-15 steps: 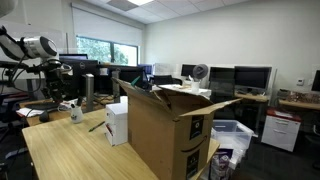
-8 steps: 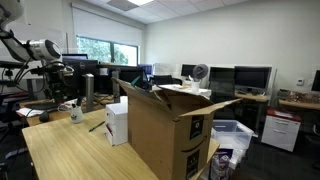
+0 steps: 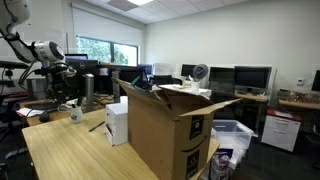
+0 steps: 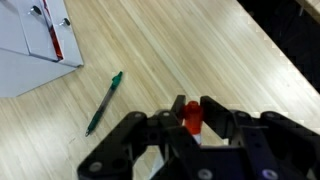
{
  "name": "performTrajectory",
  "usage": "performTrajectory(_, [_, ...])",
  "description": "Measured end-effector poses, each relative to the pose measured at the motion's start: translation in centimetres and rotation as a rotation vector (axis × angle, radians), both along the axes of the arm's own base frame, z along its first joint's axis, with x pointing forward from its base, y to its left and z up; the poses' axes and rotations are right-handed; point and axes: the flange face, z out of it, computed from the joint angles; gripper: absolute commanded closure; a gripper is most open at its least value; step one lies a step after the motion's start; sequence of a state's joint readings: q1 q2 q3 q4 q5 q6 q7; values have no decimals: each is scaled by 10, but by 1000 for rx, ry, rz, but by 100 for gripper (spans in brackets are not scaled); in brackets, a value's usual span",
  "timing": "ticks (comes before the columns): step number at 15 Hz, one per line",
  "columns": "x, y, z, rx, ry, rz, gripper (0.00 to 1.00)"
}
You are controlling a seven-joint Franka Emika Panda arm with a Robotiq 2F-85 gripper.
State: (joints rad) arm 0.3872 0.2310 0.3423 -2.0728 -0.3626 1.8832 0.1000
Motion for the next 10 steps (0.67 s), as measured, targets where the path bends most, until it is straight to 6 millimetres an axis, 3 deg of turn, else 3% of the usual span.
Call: performTrajectory(10, [12, 0, -3, -49, 26, -10, 90])
